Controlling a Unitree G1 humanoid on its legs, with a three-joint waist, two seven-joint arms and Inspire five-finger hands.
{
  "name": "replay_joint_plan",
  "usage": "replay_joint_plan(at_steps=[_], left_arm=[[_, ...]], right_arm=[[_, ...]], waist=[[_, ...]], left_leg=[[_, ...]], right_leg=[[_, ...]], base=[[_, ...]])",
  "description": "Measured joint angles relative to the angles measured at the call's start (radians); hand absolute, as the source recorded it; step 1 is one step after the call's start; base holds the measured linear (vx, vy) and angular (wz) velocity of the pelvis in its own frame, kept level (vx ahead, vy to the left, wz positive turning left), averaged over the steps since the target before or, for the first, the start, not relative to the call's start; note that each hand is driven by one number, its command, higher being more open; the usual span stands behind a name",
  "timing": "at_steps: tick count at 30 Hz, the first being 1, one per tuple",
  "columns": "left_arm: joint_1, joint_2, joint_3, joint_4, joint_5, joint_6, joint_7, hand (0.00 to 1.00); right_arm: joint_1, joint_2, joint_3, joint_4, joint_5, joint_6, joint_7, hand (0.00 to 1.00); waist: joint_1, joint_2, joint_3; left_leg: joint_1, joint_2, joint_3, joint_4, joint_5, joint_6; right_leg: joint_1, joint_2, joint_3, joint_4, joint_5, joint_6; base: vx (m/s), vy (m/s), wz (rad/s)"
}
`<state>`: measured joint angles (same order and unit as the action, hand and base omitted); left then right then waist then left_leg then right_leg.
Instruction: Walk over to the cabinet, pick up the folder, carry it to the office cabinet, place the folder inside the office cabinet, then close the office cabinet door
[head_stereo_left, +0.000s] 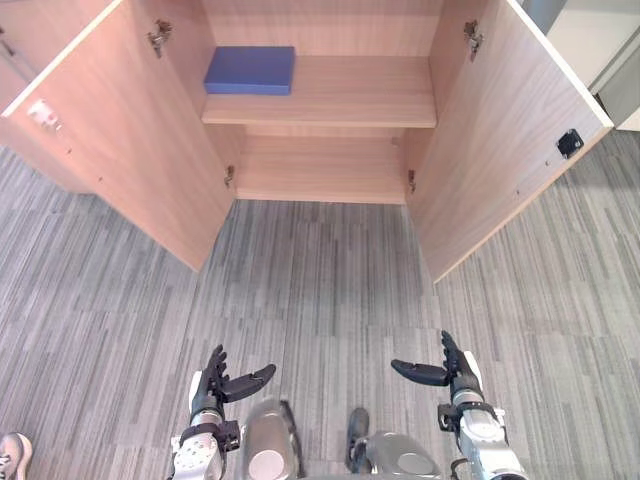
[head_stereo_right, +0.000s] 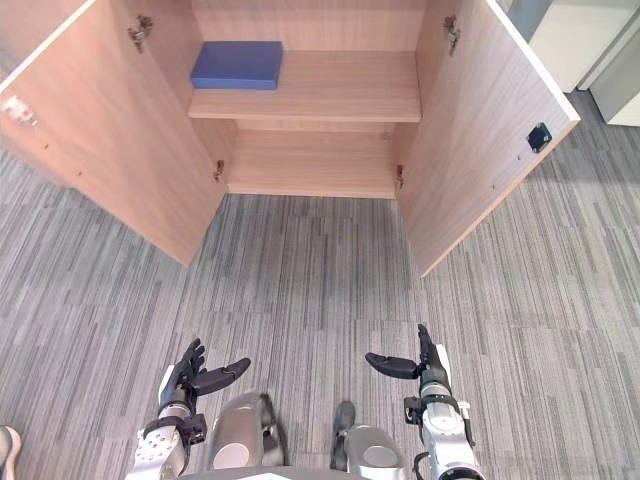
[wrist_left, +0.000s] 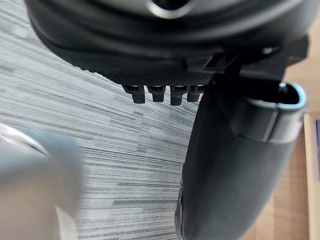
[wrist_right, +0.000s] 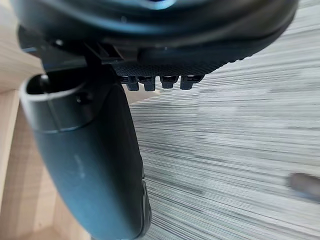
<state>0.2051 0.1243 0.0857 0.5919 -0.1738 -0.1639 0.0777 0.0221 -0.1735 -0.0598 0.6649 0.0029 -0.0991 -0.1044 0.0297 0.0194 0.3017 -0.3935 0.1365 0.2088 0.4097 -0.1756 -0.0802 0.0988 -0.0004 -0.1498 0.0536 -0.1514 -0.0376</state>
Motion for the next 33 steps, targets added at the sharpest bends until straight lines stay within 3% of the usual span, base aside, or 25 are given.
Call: replay_joint_plan(at_steps=[1, 2, 3, 4, 5, 6, 7, 8, 9, 10, 11, 13, 15, 16, 17, 18, 19, 20, 21, 23, 25, 28, 30, 32, 33], left_arm=[[0.01, -0.002, 0.001, 0.001, 0.0, 0.001, 0.002, 1.0], [0.01, -0.002, 0.003, 0.004, 0.0, 0.003, 0.005, 1.0], [0.011, -0.002, 0.006, 0.007, 0.0, 0.005, 0.01, 1.0], [-0.012, 0.002, 0.007, 0.004, 0.0, 0.005, 0.009, 1.0], [-0.021, -0.001, 0.007, -0.001, 0.0, 0.003, 0.009, 1.0], [-0.032, -0.005, 0.007, 0.002, 0.0, 0.004, 0.009, 1.0], [-0.028, -0.005, 0.005, 0.003, 0.001, 0.004, 0.008, 1.0], [-0.027, -0.005, 0.004, 0.004, 0.001, 0.005, 0.008, 1.0], [-0.03, 0.0, 0.002, 0.004, 0.007, 0.006, 0.009, 1.0], [-0.036, 0.006, -0.002, 0.005, 0.008, 0.006, 0.009, 1.0], [-0.035, 0.015, -0.005, 0.002, 0.008, 0.002, 0.009, 1.0], [-0.041, 0.032, -0.005, 0.004, 0.008, 0.001, 0.009, 1.0], [-0.055, 0.035, -0.002, 0.005, 0.008, 0.002, 0.009, 1.0], [-0.056, 0.042, -0.002, 0.005, 0.008, 0.0, 0.009, 1.0], [-0.046, 0.055, -0.005, 0.003, 0.009, -0.002, 0.007, 1.0], [-0.054, 0.041, -0.004, 0.027, 0.015, 0.0, 0.006, 1.0], [-0.063, 0.02, -0.003, 0.054, 0.018, 0.008, 0.007, 1.0], [-0.064, 0.009, -0.005, 0.054, 0.021, 0.008, 0.004, 1.0], [-0.067, -0.009, -0.005, 0.052, 0.025, 0.008, 0.003, 1.0], [-0.064, -0.031, -0.006, 0.051, 0.03, 0.009, -0.002, 1.0], [-0.057, -0.043, -0.006, 0.043, 0.031, 0.007, -0.003, 1.0], [-0.056, -0.046, -0.005, 0.042, 0.035, 0.007, -0.002, 1.0], [-0.056, -0.047, -0.005, 0.042, 0.035, 0.007, 0.0, 1.0], [-0.054, -0.053, -0.006, 0.037, 0.035, 0.007, 0.001, 1.0], [-0.051, -0.05, -0.006, 0.034, 0.035, 0.008, 0.002, 1.0]], right_arm=[[-0.007, -0.002, -0.004, 0.022, 0.001, -0.001, -0.005, 1.0], [-0.011, -0.003, -0.004, 0.039, 0.001, 0.0, -0.009, 1.0], [-0.005, -0.002, -0.003, 0.058, 0.001, 0.001, -0.011, 1.0], [0.006, 0.004, -0.009, 0.068, 0.001, 0.003, -0.015, 1.0], [0.004, 0.005, -0.014, 0.074, 0.0, 0.005, -0.011, 1.0], [0.006, 0.012, -0.022, 0.086, -0.002, 0.01, -0.011, 1.0], [0.018, 0.024, -0.026, 0.09, -0.003, 0.011, -0.012, 1.0], [0.02, 0.027, -0.025, 0.091, -0.005, 0.011, -0.012, 1.0], [0.02, 0.031, -0.018, 0.092, -0.005, 0.01, -0.011, 1.0], [0.024, 0.031, -0.008, 0.094, -0.005, 0.012, -0.009, 1.0], [0.028, 0.034, 0.007, 0.093, -0.005, 0.012, -0.005, 1.0], [0.03, 0.05, 0.01, 0.092, -0.005, 0.012, -0.001, 1.0], [0.031, 0.051, 0.013, 0.093, -0.005, 0.011, 0.002, 1.0], [0.04, 0.049, 0.014, 0.092, -0.005, 0.011, 0.003, 1.0], [0.071, 0.049, 0.021, 0.085, -0.006, 0.011, 0.001, 1.0], [0.073, 0.036, 0.02, 0.088, -0.006, 0.01, 0.001, 1.0], [0.05, 0.018, 0.019, 0.103, -0.006, 0.021, -0.001, 1.0], [0.05, 0.015, 0.013, 0.092, -0.006, 0.018, -0.001, 1.0], [0.05, 0.017, -0.001, 0.088, -0.006, 0.017, -0.001, 1.0], [0.07, 0.021, -0.004, 0.08, -0.006, 0.022, -0.005, 1.0], [0.108, 0.034, -0.015, 0.04, -0.004, 0.021, -0.014, 1.0], [0.083, 0.038, -0.045, 0.039, -0.003, 0.017, -0.017, 1.0], [0.067, 0.037, -0.066, 0.062, -0.004, 0.017, -0.02, 1.0], [0.077, 0.03, -0.09, 0.08, -0.004, 0.018, -0.022, 1.0], [0.079, 0.03, -0.091, 0.092, -0.004, 0.018, -0.024, 1.0]], waist=[[0.014, 0.004, -0.003], [0.022, 0.001, -0.003], [0.026, -0.016, -0.017], [0.005, -0.055, -0.035], [-0.002, -0.057, -0.034], [-0.003, -0.061, -0.034], [-0.009, -0.067, -0.036], [-0.019, -0.066, -0.036], [-0.027, -0.065, -0.034], [-0.033, -0.066, -0.032], [-0.049, -0.058, -0.032], [-0.067, -0.049, -0.029], [-0.078, -0.039, -0.023], [-0.079, -0.043, -0.026], [-0.076, -0.074, -0.044], [-0.076, -0.058, -0.041], [-0.075, -0.021, -0.044], [-0.077, -0.018, -0.044], [-0.079, -0.015, -0.042], [-0.077, -0.015, -0.04], [-0.068, -0.018, -0.044], [-0.058, -0.016, -0.047], [-0.047, -0.012, -0.049], [-0.054, 0.021, -0.067], [-0.058, 0.023, -0.074]], left_leg=[[-0.002, -0.019, -0.038, -0.17, 0.089, -0.015], [0.001, -0.021, -0.043, -0.175, 0.142, -0.015], [0.023, -0.055, -0.053, -0.172, 0.273, 0.074], [0.015, -0.095, -0.052, -0.133, 0.244, 0.119], [0.009, -0.1, -0.047, -0.096, 0.211, 0.129], [0.042, -0.105, -0.028, -0.046, 0.148, 0.133], [0.123, -0.121, -0.017, -0.051, 0.091, 0.136], [0.17, -0.129, -0.019, -0.064, 0.061, 0.14], [0.242, -0.141, -0.019, -0.094, 0.025, 0.146], [0.303, -0.152, -0.02, -0.122, 0.017, 0.152], [0.381, -0.154, -0.032, -0.169, 0.017, 0.152], [0.469, -0.139, -0.052, -0.218, 0.017, 0.152], [0.526, -0.105, -0.066, -0.232, 0.016, 0.152], [0.555, -0.091, -0.067, -0.232, 0.003, 0.123], [0.589, -0.112, -0.071, -0.226, -0.041, 0.055], [0.61, -0.096, -0.081, -0.215, -0.07, 0.031], [0.599, -0.059, -0.091, -0.171, -0.072, 0.015], [0.578, -0.052, -0.09, -0.117, -0.055, -0.012], [0.535, -0.038, -0.087, -0.003, -0.018, -0.061], [0.454, 0.007, -0.083, 0.225, 0.03, -0.085], [0.371, 0.063, -0.015, 0.358, -0.044, -0.064], [0.316, 0.064, 0.018, 0.184, -0.074, -0.035], [0.329, 0.039, -0.006, -0.082, -0.025, -0.038], [0.332, 0.04, -0.018, -0.262, 0.186, -0.037], [0.347, 0.037, -0.014, -0.276, 0.17, -0.034]], right_leg=[[0.044, -0.003, 0.038, -0.012, -0.028, 0.028], [0.071, -0.009, 0.052, -0.022, -0.04, 0.043], [0.115, -0.037, 0.069, -0.03, -0.063, 0.08], [0.103, -0.088, 0.067, 0.013, -0.071, 0.099], [0.089, -0.098, 0.075, 0.065, -0.07, 0.1], [0.051, -0.117, 0.092, 0.228, -0.067, 0.107], [-0.015, -0.142, 0.094, 0.475, -0.021, 0.17], [-0.066, -0.159, 0.093, 0.616, 0.047, 0.214], [-0.148, -0.186, 0.093, 0.824, 0.04, 0.191], [-0.218, -0.206, 0.087, 0.959, 0.001, 0.138], [-0.287, -0.209, 0.057, 1.021, -0.038, 0.105], [-0.37, -0.177, 0.01, 0.948, -0.083, 0.087], [-0.441, -0.114, -0.005, 0.69, -0.103, 0.079], [-0.44, -0.083, -0.022, 0.441, -0.037, 0.086], [-0.424, -0.082, -0.013, 0.203, 0.208, 0.029], [-0.431, -0.081, -0.016, 0.253, 0.221, -0.005], [-0.442, -0.055, -0.021, 0.308, 0.178, -0.018], [-0.434, -0.056, -0.025, 0.315, 0.136, -0.016], [-0.41, -0.055, -0.031, 0.314, 0.106, -0.021], [-0.313, -0.051, -0.047, 0.263, 0.077, -0.025], [-0.212, -0.042, -0.061, 0.189, 0.068, -0.031], [-0.16, -0.044, -0.034, 0.138, 0.071, -0.026], [-0.143, -0.047, -0.012, 0.123, 0.072, -0.018], [-0.116, -0.027, -0.013, 0.101, 0.061, 0.018], [-0.108, -0.028, -0.013, 0.093, 0.056, 0.029]], base=[[0.6, 0.151, -0.98], [0.66, 0.217, -0.85], [0.7, 0.23, -0.23], [0.86, 0.264, 0.0], [0.7, 0.212, 0.13], [0.78, 0.264, -0.19], [0.5, 0.181, -0.21], [0.62, 0.222, -0.14], [0.37, 0.113, 0.02], [0.7, 0.154, 0.11], [0.67, 0.069, 0.24], [0.6, -0.017, 0.34], [0.61, -0.156, 0.48], [0.69, -0.194, 0.52], [0.6, -0.186, 0.46], [0.55, -0.165, 0.21], [0.41, -0.136, 0.07], [0.58, -0.202, 0.04], [0.49, -0.192, 0.16], [0.45, -0.181, 0.26], [0.33, -0.098, 0.13], [0.37, -0.013, -0.31], [0.27, 0.096, -0.44], [0.18, 0.125, -0.07], [0.19, 0.205, 0.13]])
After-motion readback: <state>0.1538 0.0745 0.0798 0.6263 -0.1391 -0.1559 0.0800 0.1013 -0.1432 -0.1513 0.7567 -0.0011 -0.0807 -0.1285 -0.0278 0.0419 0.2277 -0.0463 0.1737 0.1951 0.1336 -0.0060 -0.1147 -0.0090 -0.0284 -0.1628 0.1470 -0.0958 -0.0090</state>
